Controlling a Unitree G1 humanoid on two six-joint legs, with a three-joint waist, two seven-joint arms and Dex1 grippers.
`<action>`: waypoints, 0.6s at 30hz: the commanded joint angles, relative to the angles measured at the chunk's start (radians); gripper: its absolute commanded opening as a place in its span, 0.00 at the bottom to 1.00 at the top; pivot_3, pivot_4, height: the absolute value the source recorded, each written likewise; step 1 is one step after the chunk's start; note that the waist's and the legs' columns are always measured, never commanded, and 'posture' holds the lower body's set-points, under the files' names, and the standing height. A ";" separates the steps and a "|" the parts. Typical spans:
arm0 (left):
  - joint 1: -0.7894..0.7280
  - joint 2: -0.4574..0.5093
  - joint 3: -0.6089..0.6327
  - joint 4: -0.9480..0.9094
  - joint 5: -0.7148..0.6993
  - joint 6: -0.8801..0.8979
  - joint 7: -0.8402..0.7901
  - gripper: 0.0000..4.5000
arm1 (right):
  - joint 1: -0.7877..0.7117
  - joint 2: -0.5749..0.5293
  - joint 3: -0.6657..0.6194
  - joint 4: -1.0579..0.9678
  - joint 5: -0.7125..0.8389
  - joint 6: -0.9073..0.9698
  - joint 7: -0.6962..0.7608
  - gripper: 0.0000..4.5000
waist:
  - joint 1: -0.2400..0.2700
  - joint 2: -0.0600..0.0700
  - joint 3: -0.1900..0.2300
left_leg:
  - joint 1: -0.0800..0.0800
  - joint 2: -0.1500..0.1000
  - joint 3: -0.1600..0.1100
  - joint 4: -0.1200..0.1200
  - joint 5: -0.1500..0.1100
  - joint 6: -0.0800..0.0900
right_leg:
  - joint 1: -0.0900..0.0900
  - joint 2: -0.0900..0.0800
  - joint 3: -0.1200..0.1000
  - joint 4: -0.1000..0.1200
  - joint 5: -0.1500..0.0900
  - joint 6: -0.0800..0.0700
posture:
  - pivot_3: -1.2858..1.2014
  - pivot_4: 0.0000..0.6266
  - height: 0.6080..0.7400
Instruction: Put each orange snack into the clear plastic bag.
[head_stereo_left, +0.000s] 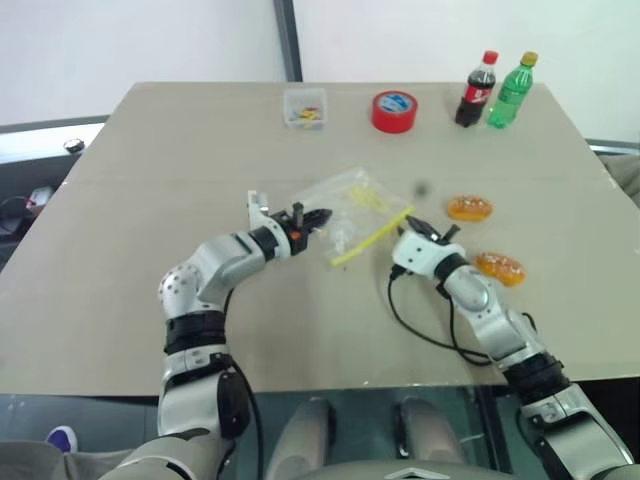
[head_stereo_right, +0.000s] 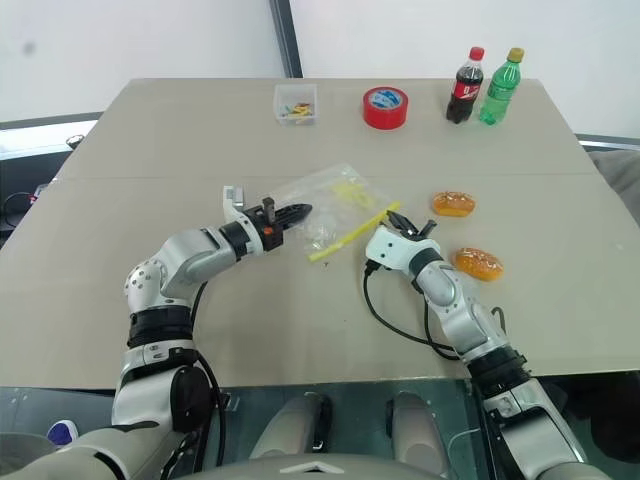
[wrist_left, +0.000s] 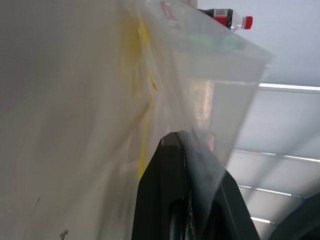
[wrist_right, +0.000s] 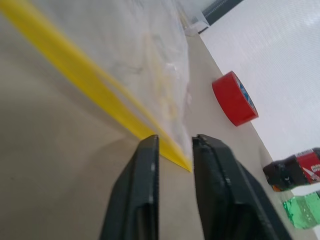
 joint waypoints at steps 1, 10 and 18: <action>-0.021 0.006 -0.006 -0.008 -0.067 -0.004 0.005 0.00 | 0.027 -0.006 -0.023 -0.070 -0.012 0.017 -0.012 0.55 | 0.001 0.000 0.000 | 0.000 0.000 0.000 0.000 0.000 0.000 | 0.000 0.000 0.000 0.000 0.000 0.000 | 0.52 0.24 1.00; -0.056 -0.078 0.089 -0.046 -0.150 0.013 0.102 0.00 | -0.007 0.003 0.053 -0.034 -0.118 -0.008 -0.042 0.55 | 0.004 0.000 0.000 | 0.000 0.000 0.000 0.000 0.000 0.000 | 0.000 0.000 0.000 0.000 0.000 0.000 | 0.52 0.24 1.00; -0.118 -0.174 0.217 -0.087 -0.150 0.063 0.198 0.00 | -0.059 0.054 0.064 0.017 -0.169 0.004 -0.117 0.55 | 0.015 0.000 0.000 | 0.000 0.000 0.000 0.000 0.000 0.000 | 0.000 0.000 0.000 0.000 0.000 0.000 | 0.52 0.24 1.00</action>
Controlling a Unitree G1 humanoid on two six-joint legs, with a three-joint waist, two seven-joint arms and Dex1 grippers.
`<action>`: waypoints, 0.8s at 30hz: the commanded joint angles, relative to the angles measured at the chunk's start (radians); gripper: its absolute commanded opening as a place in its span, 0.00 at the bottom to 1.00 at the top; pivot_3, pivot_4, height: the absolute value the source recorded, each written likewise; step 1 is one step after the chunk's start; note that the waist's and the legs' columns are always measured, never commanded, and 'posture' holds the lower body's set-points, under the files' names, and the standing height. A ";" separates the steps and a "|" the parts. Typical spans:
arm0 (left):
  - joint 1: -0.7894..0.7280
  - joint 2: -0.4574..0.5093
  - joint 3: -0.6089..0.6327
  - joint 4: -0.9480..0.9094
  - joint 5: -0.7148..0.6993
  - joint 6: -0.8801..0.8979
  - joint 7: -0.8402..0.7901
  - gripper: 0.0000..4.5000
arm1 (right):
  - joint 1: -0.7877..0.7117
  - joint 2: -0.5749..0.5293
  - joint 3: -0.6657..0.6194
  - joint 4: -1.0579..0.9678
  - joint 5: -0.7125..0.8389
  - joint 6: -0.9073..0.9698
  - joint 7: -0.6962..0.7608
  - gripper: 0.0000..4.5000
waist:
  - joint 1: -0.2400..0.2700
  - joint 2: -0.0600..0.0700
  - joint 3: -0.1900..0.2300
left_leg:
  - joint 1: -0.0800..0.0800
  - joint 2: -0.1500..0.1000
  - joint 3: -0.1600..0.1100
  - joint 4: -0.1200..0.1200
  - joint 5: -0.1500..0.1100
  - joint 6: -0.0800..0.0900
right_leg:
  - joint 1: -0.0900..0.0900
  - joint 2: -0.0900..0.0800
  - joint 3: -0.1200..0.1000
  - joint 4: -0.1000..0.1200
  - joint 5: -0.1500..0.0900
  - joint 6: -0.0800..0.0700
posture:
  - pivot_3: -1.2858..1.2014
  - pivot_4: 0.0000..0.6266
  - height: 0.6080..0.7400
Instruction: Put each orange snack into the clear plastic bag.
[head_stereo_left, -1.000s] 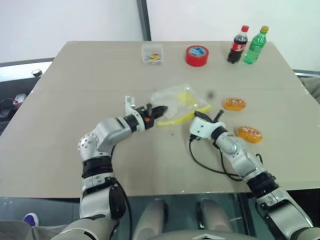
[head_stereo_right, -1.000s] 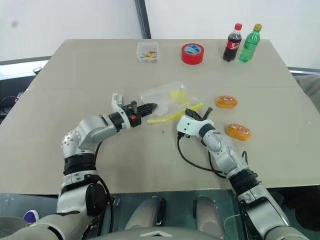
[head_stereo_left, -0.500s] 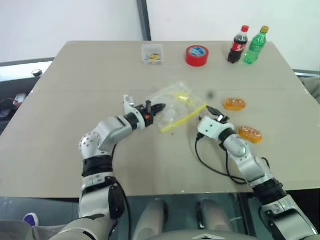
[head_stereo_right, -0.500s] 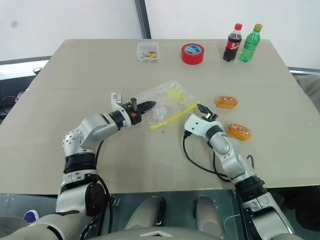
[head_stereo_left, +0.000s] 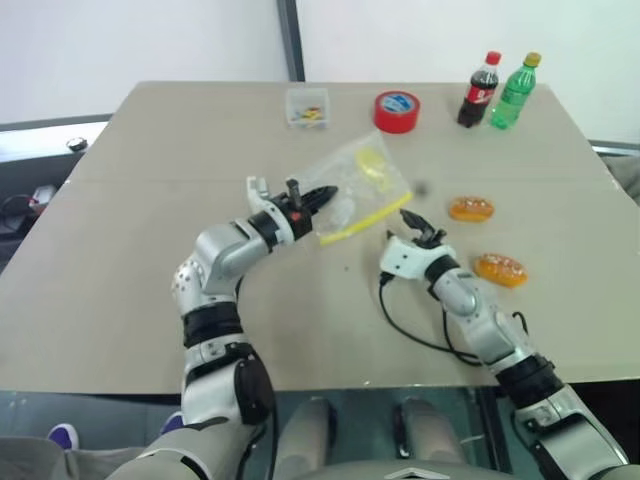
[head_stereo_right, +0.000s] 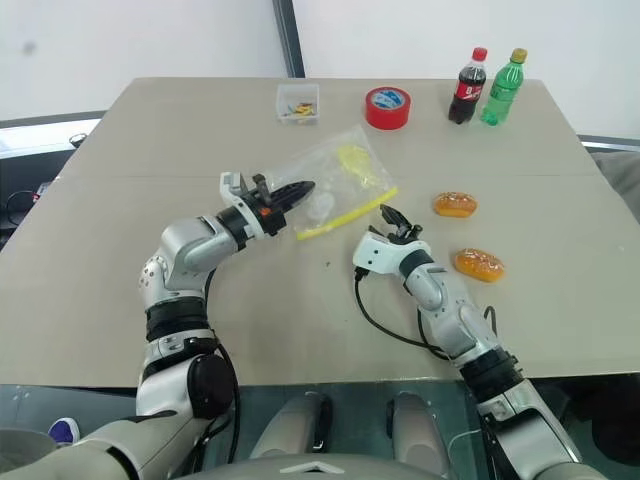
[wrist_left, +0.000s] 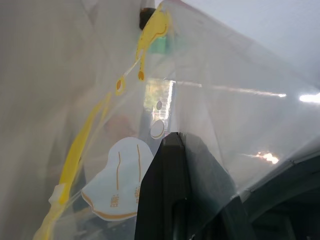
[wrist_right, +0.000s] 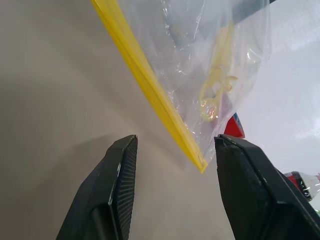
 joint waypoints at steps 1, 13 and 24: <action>-0.040 -0.027 0.046 -0.050 -0.024 0.025 0.034 0.00 | -0.024 0.015 -0.004 0.006 -0.022 -0.008 -0.052 0.55 | 0.003 0.000 0.000 | 0.000 0.000 0.000 0.000 0.000 0.000 | 0.000 0.000 0.000 0.000 0.000 0.000 | 0.52 0.24 1.00; -0.098 -0.147 0.141 -0.086 -0.024 0.035 0.140 0.00 | -0.156 0.098 0.004 0.178 -0.077 -0.026 -0.245 0.55 | 0.001 0.000 0.000 | 0.000 0.000 0.000 0.000 0.000 0.000 | 0.000 0.001 0.000 0.000 0.000 0.000 | 0.52 0.24 1.00; -0.084 -0.144 0.156 -0.087 -0.024 0.061 0.145 0.00 | -0.226 0.094 -0.041 0.285 -0.011 -0.079 -0.298 0.01 | 0.002 0.000 0.000 | -0.001 0.000 0.000 0.000 0.000 0.000 | 0.000 0.000 0.000 -0.002 0.000 0.000 | 0.52 0.24 1.00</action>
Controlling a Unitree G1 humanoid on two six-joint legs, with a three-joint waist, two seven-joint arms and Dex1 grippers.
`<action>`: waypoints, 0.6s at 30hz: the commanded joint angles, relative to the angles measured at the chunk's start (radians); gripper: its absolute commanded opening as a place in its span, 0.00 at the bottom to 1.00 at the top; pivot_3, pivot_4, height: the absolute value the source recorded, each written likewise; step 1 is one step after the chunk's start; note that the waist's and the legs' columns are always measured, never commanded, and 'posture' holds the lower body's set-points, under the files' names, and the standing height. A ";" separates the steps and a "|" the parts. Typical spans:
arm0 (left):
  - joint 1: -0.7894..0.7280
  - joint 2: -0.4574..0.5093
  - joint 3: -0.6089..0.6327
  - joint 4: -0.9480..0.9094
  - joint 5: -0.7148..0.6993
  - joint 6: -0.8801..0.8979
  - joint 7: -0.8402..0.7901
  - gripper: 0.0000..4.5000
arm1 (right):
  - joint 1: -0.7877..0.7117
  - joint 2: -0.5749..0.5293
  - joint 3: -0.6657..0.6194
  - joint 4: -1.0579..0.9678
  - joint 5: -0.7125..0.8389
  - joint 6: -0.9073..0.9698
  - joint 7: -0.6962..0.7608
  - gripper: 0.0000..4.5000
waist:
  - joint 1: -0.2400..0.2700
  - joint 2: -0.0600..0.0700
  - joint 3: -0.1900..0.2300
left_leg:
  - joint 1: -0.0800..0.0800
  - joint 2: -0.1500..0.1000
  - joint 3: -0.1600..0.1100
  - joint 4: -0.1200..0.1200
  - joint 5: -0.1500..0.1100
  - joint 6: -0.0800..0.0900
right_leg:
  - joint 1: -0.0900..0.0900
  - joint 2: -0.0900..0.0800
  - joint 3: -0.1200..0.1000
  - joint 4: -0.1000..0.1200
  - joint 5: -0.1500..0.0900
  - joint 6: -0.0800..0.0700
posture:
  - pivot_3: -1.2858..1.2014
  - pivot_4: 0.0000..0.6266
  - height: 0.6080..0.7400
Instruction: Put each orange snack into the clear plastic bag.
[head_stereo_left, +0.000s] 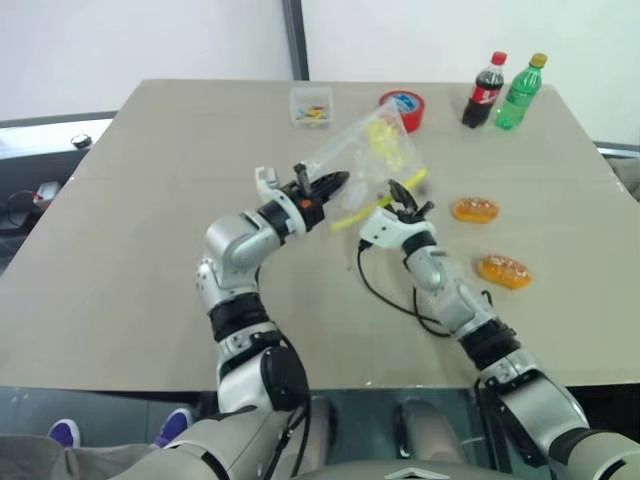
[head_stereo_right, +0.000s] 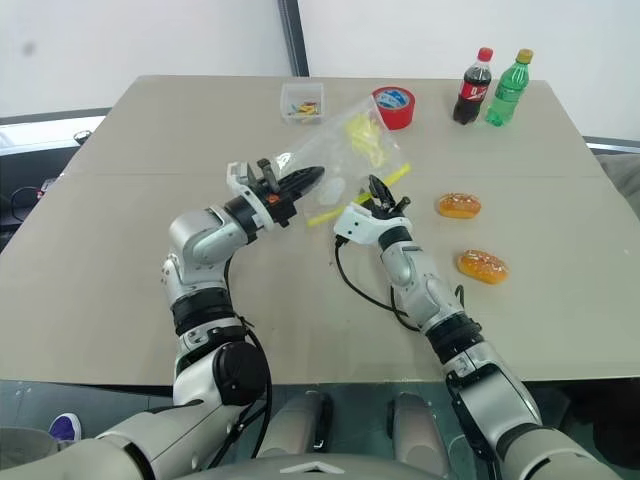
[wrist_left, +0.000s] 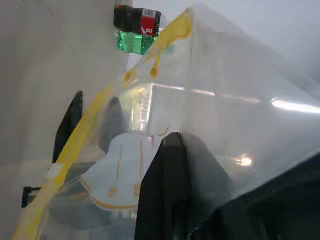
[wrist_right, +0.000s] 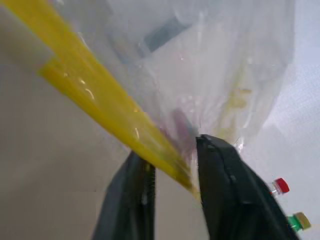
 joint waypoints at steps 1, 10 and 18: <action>-0.003 0.014 0.005 -0.036 -0.024 0.015 -0.010 0.00 | -0.010 -0.033 -0.038 -0.034 0.018 -0.023 -0.018 0.01 | 0.000 0.000 0.000 | 0.000 0.000 0.000 0.000 0.000 0.000 | 0.000 0.000 0.000 0.000 0.000 0.000 | 0.52 0.24 1.00; 0.105 0.255 -0.223 -0.042 0.038 0.059 -0.174 0.11 | 0.076 -0.168 -0.075 -0.247 0.029 0.019 0.127 0.00 | -0.004 0.000 0.000 | 0.000 0.000 0.000 -0.001 0.000 0.000 | -0.001 0.001 0.001 0.000 0.000 0.000 | 0.52 0.24 1.00; 0.203 0.630 -0.622 -0.437 0.745 -0.154 -0.955 0.34 | 0.053 -0.306 -0.110 -0.349 0.088 0.084 0.393 0.00 | -0.005 0.002 0.001 | 0.001 0.000 0.001 -0.004 0.000 0.000 | 0.000 0.002 0.001 -0.001 0.000 0.000 | 0.52 0.24 1.00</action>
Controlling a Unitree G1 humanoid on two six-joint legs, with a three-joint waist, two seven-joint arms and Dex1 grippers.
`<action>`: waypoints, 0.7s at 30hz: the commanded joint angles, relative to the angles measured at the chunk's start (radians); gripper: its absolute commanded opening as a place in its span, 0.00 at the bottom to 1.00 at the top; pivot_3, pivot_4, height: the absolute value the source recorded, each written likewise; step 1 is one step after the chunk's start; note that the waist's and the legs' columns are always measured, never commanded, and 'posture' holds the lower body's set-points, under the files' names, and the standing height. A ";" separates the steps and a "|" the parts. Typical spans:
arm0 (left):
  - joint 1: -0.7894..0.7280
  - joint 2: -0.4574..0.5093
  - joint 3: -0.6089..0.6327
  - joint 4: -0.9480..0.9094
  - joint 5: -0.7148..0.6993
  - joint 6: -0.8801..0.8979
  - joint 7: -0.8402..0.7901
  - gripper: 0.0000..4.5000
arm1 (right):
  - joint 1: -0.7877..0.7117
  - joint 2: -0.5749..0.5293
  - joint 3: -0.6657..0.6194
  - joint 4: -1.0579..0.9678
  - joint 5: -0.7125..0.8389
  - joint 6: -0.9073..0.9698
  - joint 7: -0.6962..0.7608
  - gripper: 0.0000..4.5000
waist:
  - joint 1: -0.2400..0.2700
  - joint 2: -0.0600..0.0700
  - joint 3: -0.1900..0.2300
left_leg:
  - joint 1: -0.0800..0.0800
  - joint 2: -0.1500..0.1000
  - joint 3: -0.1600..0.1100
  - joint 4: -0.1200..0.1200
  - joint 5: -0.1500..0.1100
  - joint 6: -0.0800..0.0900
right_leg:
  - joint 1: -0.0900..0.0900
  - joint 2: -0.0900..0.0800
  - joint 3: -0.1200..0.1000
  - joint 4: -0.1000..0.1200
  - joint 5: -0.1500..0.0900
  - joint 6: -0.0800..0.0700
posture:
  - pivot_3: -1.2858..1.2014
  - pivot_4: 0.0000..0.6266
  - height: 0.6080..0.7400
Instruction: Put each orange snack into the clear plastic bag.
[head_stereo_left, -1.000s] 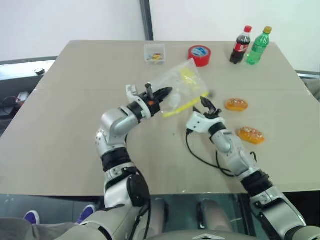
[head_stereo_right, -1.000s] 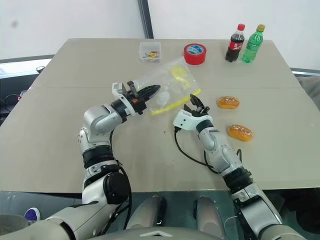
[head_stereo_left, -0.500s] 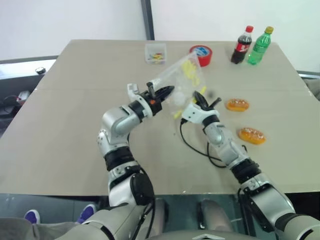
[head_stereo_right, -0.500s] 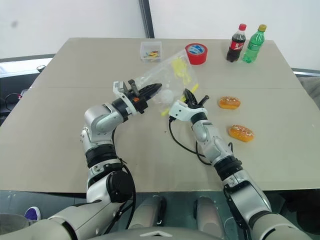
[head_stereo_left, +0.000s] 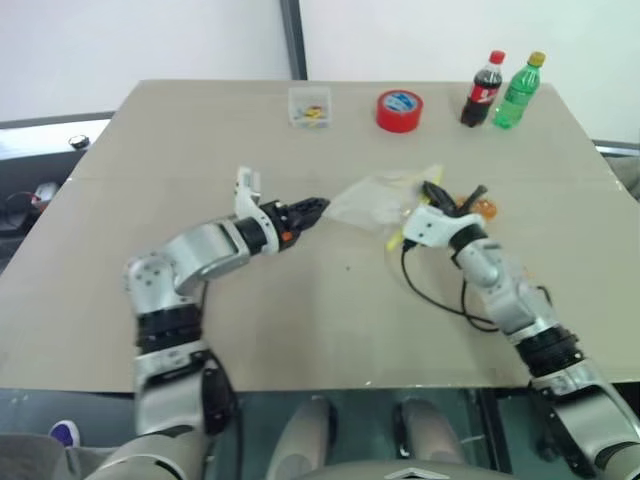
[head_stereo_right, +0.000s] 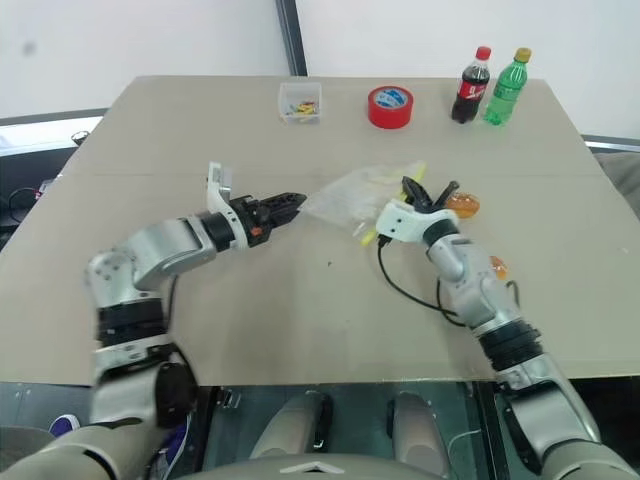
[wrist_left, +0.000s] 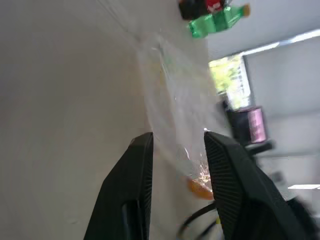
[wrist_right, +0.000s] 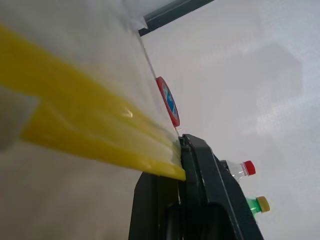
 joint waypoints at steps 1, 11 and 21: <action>0.038 0.128 -0.204 -0.213 0.377 -0.270 -0.378 0.34 | -0.042 -0.024 -0.020 -0.052 0.021 0.052 0.112 0.00 | -0.001 0.001 0.000 | 0.000 0.000 0.001 0.000 0.000 0.000 | 0.000 0.000 0.001 0.000 0.000 0.000 | 0.52 0.24 1.00; 0.059 0.276 -0.558 -0.459 1.102 -0.757 -0.692 0.34 | -0.164 0.046 0.004 -0.106 0.074 0.385 0.399 0.00 | 0.001 0.004 0.004 | -0.001 0.001 0.005 -0.004 0.000 0.001 | -0.003 0.000 0.005 -0.002 0.000 -0.001 | 0.52 0.24 1.00; 0.011 0.203 -0.626 -0.381 1.399 -0.888 -0.706 0.34 | -0.166 0.066 0.048 -0.163 0.065 0.481 0.459 0.00 | 0.001 0.004 0.005 | -0.002 0.001 0.004 -0.001 -0.003 0.005 | -0.003 0.000 0.004 0.000 0.000 0.000 | 0.52 0.24 1.00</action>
